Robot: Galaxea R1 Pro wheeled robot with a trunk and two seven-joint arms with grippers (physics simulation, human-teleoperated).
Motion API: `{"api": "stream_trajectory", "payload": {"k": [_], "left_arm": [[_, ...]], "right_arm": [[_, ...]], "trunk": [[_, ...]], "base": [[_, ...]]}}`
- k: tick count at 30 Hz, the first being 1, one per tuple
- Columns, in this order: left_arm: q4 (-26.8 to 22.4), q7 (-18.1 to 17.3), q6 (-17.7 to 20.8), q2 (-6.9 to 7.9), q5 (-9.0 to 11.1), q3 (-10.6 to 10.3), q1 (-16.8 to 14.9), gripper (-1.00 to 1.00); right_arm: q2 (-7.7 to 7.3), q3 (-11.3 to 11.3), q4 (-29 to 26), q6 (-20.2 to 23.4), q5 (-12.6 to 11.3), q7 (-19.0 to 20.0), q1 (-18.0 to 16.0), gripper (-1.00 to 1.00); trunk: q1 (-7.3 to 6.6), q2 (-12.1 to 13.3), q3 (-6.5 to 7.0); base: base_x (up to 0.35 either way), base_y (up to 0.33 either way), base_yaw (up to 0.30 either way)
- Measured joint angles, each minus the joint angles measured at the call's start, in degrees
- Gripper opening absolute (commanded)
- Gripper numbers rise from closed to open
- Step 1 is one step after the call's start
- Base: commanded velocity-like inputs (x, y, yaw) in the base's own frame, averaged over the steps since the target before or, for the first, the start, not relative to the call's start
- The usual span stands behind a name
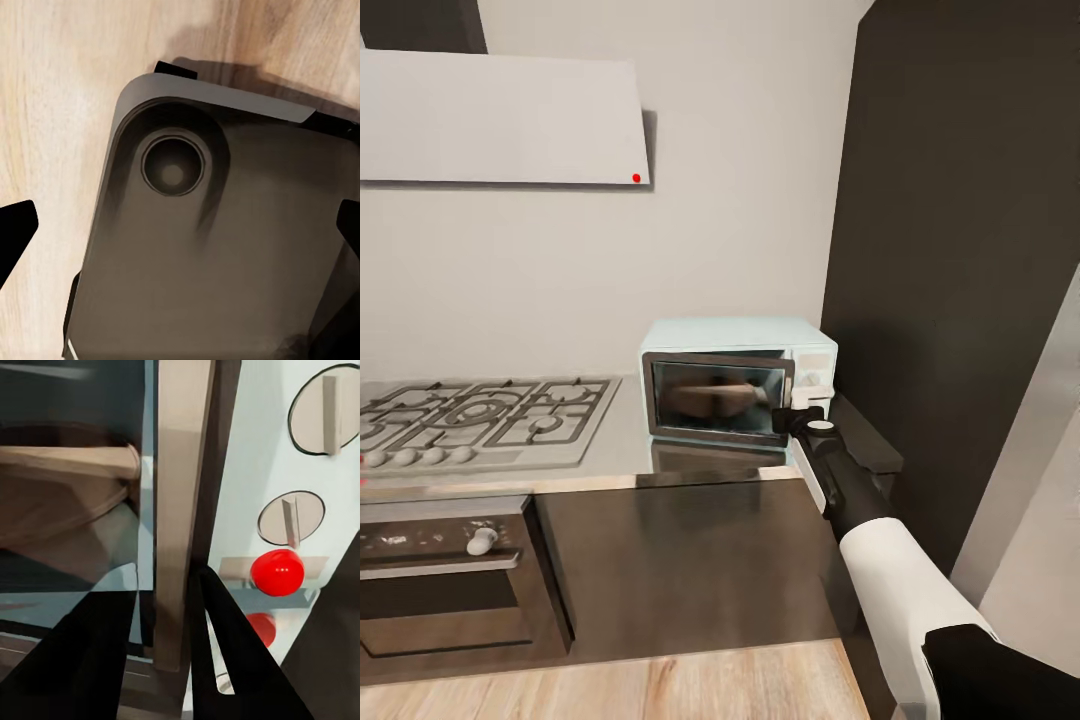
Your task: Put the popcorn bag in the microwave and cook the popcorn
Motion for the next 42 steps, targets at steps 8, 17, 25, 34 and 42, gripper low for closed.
{"api": "stream_trajectory", "payload": {"k": [8,17,25,34,42], "left_arm": [[0.0,-0.1,0.0,0.00,0.0,0.0,0.0,1.00],[0.1,-0.1,0.0,0.00,0.0,0.0,0.0,1.00],[0.1,-0.1,0.0,0.01,0.0,-0.1,0.0,1.00],[0.1,-0.1,0.0,0.00,0.0,-0.1,0.0,1.00],[0.1,0.0,0.0,0.00,0.0,-0.1,0.0,1.00]], "right_arm": [[0.08,0.1,0.0,0.0,-0.7,0.1,0.0,-1.00],[0.24,0.2,-0.1,0.0,0.0,1.4,0.1,-1.00],[0.73,0.2,0.0,0.0,0.2,1.8,0.1,-1.00],[-0.04,-0.1,0.0,0.2,1.1,-0.2,0.1,1.00],[-0.47,-0.1,-0.1,4.1,1.4,0.1,0.1,1.00]], "trunk": [[0.02,0.0,0.00],[0.03,0.0,0.01],[0.00,0.0,0.01],[0.00,0.0,0.00],[0.00,0.0,0.00]], "base": [[-0.102,0.007,0.000],[-0.272,0.073,0.000],[-0.126,0.036,0.000],[-0.001,0.000,0.000],[0.000,0.000,0.000]]}}
